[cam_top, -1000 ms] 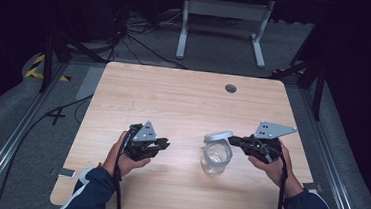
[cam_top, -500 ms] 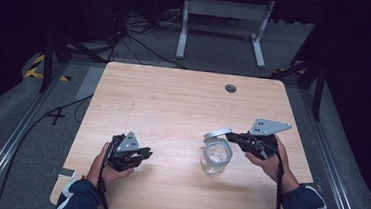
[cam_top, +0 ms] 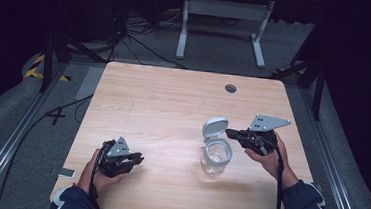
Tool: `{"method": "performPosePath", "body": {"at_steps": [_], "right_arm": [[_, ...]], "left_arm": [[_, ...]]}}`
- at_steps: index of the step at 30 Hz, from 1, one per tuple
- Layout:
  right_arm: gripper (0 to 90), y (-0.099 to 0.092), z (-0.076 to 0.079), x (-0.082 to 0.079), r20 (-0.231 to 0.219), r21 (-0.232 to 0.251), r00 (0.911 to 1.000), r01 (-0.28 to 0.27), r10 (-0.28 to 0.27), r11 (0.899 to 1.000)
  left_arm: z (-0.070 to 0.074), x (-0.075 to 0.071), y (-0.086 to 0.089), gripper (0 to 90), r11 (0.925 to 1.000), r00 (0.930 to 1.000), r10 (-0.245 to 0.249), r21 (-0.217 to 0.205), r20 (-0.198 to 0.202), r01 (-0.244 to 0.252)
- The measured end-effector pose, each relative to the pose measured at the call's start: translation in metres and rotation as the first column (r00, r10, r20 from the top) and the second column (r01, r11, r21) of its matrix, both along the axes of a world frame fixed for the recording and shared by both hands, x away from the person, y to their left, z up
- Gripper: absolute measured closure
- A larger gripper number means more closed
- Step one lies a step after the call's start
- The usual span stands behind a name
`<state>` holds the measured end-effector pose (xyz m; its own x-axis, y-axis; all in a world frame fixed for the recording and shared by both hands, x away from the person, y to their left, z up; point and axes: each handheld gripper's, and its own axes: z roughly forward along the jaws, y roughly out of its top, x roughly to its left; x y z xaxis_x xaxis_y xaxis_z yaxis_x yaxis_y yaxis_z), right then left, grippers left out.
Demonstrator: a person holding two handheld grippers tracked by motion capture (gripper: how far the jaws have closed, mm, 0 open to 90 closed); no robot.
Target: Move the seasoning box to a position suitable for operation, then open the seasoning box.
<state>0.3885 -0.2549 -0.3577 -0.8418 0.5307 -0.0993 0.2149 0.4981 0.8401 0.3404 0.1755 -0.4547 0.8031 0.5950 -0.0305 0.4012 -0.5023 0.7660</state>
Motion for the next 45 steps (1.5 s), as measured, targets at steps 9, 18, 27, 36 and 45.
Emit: {"method": "performPosePath", "body": {"at_steps": [9, 18, 27, 36, 45], "right_arm": [[89.3, -0.011, 0.004, -0.006, 0.014, -0.01, 0.9998, 0.011, -0.011, 1.0], [83.5, -0.025, 0.002, -0.013, 0.023, -0.07, 0.9994, 0.028, -0.026, 0.997], [77.2, -0.042, -0.003, -0.018, 0.03, -0.117, 0.9984, 0.052, -0.048, 0.992], [69.4, -0.077, -0.02, -0.03, -0.003, -0.161, 0.9958, 0.09, -0.092, 0.983], [53.7, -0.107, -0.042, -0.043, -0.049, -0.185, 0.9872, 0.14, -0.152, 0.973]], "left_arm": [[-0.003, 0.004, 0.005, 73.8, 0.9988, 0.999, 0.042, 0.025, 0.015, -0.043], [-0.007, 0.009, 0.012, 68.7, 0.9983, 0.9986, 0.049, 0.031, 0.02, -0.05], [-0.018, 0.008, 0.015, 60.6, 0.9977, 0.999, 0.04, 0.055, -0.02, -0.039], [-0.02, 0.006, 0.012, 51.8, 0.9987, 0.9987, 0.016, 0.049, -0.049, -0.014], [-0.023, 0.001, 0.015, 40.6, 0.9986, 0.9998, 0.005, 0.053, -0.022, -0.004]]}}
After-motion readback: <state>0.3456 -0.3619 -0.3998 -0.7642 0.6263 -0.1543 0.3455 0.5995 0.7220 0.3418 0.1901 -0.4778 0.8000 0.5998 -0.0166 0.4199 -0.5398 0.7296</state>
